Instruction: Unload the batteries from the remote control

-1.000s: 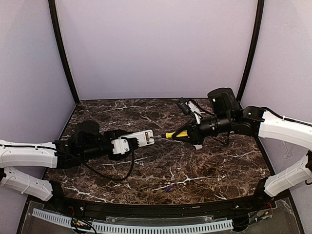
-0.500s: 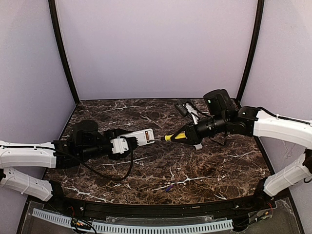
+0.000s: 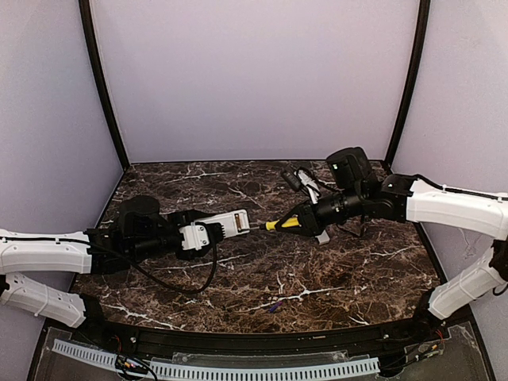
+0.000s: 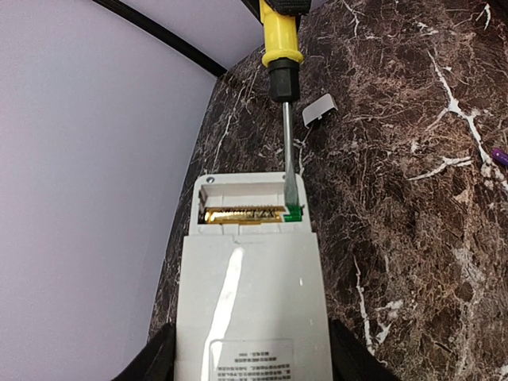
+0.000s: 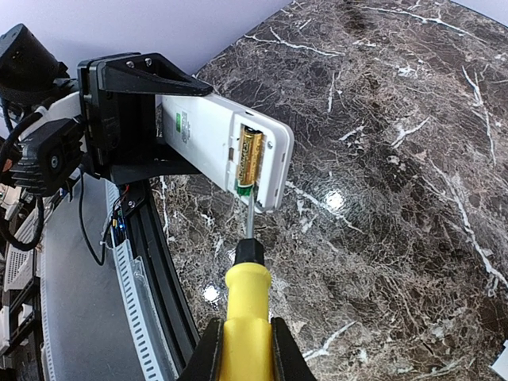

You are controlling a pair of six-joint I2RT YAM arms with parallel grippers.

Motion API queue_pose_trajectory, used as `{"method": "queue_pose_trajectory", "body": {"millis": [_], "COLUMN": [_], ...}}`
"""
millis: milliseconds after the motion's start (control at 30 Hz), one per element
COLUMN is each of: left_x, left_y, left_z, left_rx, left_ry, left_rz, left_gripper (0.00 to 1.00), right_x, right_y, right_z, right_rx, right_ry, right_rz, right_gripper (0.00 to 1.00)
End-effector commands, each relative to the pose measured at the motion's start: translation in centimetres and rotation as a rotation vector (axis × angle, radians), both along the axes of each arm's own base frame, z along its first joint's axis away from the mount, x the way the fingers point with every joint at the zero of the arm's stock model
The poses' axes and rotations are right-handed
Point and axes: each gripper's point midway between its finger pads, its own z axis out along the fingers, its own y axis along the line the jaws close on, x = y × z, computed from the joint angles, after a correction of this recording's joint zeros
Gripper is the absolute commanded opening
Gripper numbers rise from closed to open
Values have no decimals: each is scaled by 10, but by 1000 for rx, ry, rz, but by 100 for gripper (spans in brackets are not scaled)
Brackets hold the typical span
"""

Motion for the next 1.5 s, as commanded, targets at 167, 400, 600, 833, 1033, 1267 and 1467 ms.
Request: {"method": "queue_pose_trajectory", "body": {"millis": [167, 400, 600, 833, 1033, 1267, 1467], "left_x": [-2, -3, -9, -9, -10, -11, -9], "left_y": [-4, -6, -11, -19, -28, -36, -40], "left_z": [11, 4, 3, -9, -19, -38, -51], "left_rx": [-59, -61, -89, -101, -121, -111, -90], "left_ry": [-9, 8, 27, 88, 144, 200, 219], "left_rz": [-17, -25, -61, -71, -83, -105, -102], "left_gripper": [1, 0, 0, 0, 0, 0, 0], "right_x": [4, 0, 2, 5, 11, 4, 3], "right_y": [8, 7, 5, 3, -1, -2, -7], "right_z": [2, -4, -6, -28, -52, -71, -91], "right_rx": [40, 89, 111, 85, 56, 49, 18], "right_ry": [17, 66, 79, 116, 156, 196, 231], "right_rz": [19, 66, 66, 45, 12, 43, 32], "right_gripper": [0, 0, 0, 0, 0, 0, 0]}}
